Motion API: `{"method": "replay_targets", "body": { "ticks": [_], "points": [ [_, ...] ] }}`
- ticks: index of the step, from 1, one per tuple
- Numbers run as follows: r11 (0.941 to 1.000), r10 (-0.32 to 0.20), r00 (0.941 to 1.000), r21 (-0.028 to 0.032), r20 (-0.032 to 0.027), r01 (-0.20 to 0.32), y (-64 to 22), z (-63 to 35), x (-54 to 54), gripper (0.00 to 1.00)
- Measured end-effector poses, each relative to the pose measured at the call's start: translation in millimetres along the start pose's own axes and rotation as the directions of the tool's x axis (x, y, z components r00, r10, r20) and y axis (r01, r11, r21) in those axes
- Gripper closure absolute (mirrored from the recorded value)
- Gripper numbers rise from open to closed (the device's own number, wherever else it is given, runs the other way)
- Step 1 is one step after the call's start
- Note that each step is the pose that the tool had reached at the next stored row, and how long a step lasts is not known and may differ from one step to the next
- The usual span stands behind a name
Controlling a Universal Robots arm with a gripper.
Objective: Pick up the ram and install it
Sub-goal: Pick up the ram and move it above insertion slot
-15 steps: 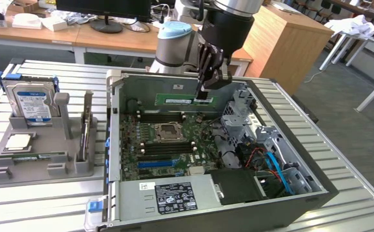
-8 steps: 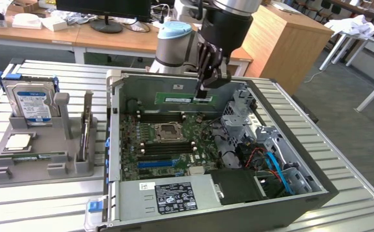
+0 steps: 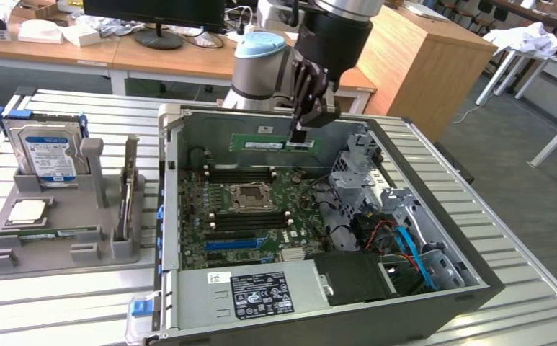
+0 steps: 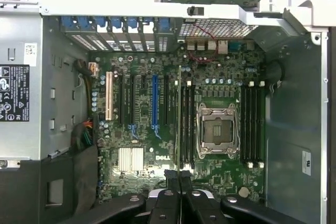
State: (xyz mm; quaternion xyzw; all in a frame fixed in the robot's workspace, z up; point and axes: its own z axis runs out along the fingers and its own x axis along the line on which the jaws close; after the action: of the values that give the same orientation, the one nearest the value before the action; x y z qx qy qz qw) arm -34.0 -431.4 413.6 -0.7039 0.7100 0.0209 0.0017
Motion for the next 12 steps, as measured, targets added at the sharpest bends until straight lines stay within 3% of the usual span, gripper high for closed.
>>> {"method": "replay_targets", "body": {
  "ticks": [8,12],
  "points": [
    [1.0,0.0,1.0,0.0,-0.0001,0.0,0.1,0.7,-12.1,0.88],
    [1.0,0.0,1.0,0.0,-0.0001,0.0,0.1,0.7,-12.9,0.88]
  ]
}}
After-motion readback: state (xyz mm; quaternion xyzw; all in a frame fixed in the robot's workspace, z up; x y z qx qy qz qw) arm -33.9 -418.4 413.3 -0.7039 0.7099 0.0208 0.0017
